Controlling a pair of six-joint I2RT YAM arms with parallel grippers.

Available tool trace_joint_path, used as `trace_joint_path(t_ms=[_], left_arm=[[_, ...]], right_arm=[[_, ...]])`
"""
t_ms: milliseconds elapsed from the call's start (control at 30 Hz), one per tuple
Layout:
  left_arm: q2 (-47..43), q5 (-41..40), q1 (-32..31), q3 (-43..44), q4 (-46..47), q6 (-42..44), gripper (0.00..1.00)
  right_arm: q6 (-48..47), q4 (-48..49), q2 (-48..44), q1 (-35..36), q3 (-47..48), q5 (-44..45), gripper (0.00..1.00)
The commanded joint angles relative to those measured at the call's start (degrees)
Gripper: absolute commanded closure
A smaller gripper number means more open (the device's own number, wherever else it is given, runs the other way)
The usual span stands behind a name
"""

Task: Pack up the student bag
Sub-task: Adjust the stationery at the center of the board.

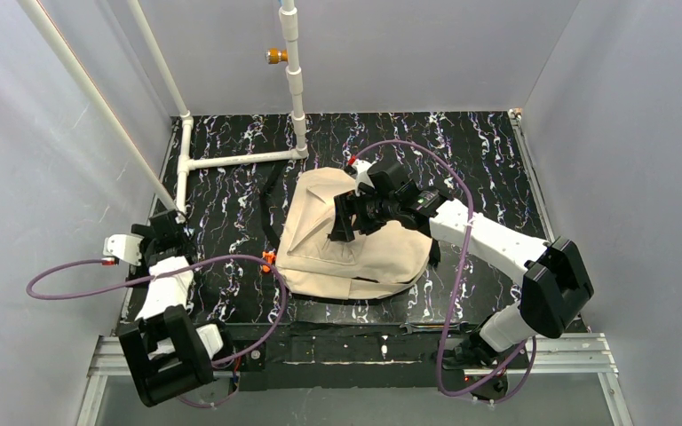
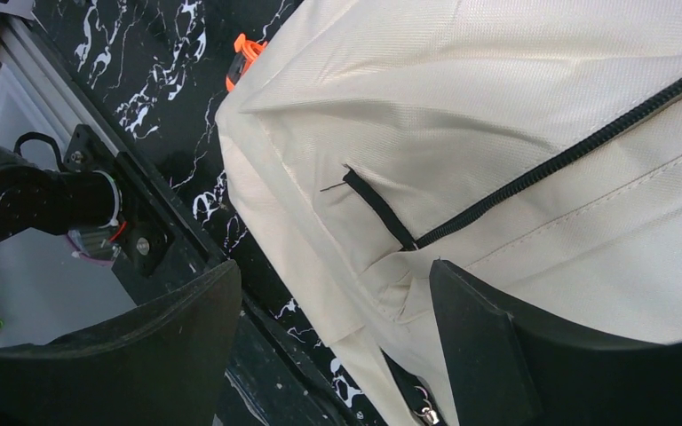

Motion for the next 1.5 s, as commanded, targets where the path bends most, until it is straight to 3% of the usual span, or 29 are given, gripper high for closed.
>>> trace_joint_path(t_ms=[0, 167, 333, 500, 633, 733, 833, 933, 1033, 1200, 1333, 1467], left_arm=[[2.8, 1.7, 3.5, -1.8, 5.2, -6.5, 0.02], [8.9, 4.8, 7.2, 0.9, -3.2, -16.9, 0.02], [15.3, 9.4, 9.3, 7.0, -10.6, -19.1, 0.02], [26.1, 15.7, 10.2, 19.3, -33.4, -27.3, 0.02], [33.4, 23.0, 10.3, 26.3, -47.1, -29.1, 0.07], [35.1, 26.0, 10.0, 28.0, -53.7, -30.3, 0.12], [32.7, 28.4, 8.5, 25.2, -54.5, -32.2, 0.11], [28.8, 31.3, 5.1, 21.3, -53.7, -35.6, 0.11], [25.5, 31.6, -2.3, 19.8, -52.1, -38.4, 0.1], [26.7, 38.6, -13.6, 21.5, -48.6, -35.9, 0.08], [21.1, 29.3, -24.3, 23.2, -52.2, -34.5, 0.02], [14.4, 21.3, -26.5, 21.6, -49.2, -22.0, 0.02]], right_arm=[[-1.2, 0.0, -0.9, 0.0, 0.3, -1.2, 0.15], [-1.3, -0.3, -0.5, -0.1, 0.4, -1.5, 0.15], [-1.4, -0.2, -0.6, -0.1, 0.3, -1.7, 0.15], [-1.4, -0.3, -0.3, -0.1, 0.9, -1.7, 0.14], [-1.4, -0.2, 0.0, -0.1, 1.2, -1.9, 0.14], [-1.1, 0.6, 0.5, -0.1, 1.2, -2.5, 0.14], [-0.6, 1.1, 1.3, -0.1, 1.3, -3.3, 0.14], [-0.5, 1.5, 1.8, -0.1, 1.2, -3.5, 0.14], [-0.5, 1.5, 1.6, -0.1, 1.1, -3.3, 0.14], [-1.3, 1.2, 0.0, -0.1, 0.2, -1.1, 0.13], [-1.5, 1.8, -1.5, -0.1, -0.7, 0.1, 0.13], [-1.4, 2.4, -2.4, 0.0, -1.4, 0.6, 0.13]])
